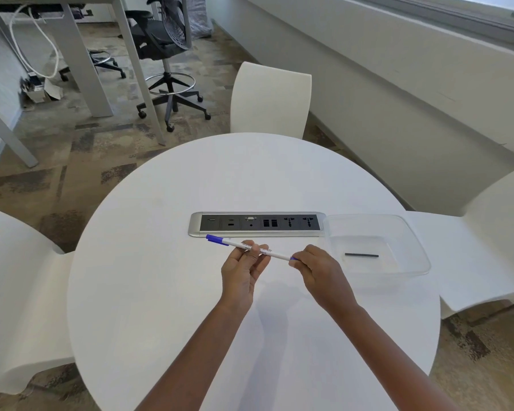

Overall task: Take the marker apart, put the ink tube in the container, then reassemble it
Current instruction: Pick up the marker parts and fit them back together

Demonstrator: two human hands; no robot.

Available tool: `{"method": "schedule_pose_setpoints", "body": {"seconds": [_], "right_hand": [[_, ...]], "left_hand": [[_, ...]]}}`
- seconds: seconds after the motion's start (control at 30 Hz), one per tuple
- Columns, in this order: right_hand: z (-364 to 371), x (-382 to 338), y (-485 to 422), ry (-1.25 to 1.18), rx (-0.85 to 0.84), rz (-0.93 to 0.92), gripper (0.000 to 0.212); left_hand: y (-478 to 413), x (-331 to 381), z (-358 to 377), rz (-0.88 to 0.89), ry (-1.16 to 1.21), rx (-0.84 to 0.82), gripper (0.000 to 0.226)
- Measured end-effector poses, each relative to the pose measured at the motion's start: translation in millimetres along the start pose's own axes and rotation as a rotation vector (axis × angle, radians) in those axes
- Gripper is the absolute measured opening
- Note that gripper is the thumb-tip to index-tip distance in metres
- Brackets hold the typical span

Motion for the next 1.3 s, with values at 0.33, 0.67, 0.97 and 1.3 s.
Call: {"method": "schedule_pose_setpoints", "body": {"seconds": [0.33, 0.67, 0.97, 1.3], "right_hand": [[24.3, 22.3, 3.6, -0.800, -0.356, 0.544, 0.037], [12.4, -2.5, -4.2, -0.243, -0.162, 0.180, 0.015], [-6.8, -22.8, -0.4, 0.169, 0.066, -0.152, 0.005], [8.2, 3.7, -7.7, -0.290, -0.220, 0.203, 0.026]], "left_hand": [[-0.1, 0.3, 1.6, 0.028, -0.059, -0.047, 0.015], [5.1, -15.5, 7.7, -0.014, -0.151, -0.107, 0.012], [5.2, -13.2, 5.8, -0.029, -0.116, -0.079, 0.012], [8.5, -15.9, 11.1, -0.017, -0.170, -0.174, 0.013]]}}
Point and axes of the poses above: each hand's wrist, its own y-axis away from the middle knuckle, its own z-axis out of the palm, x = y × z, the point moved 6 cm from there along -y, towards the middle knuckle, and after that the axes turned 10 degrees about y, right-handed, at the moved point
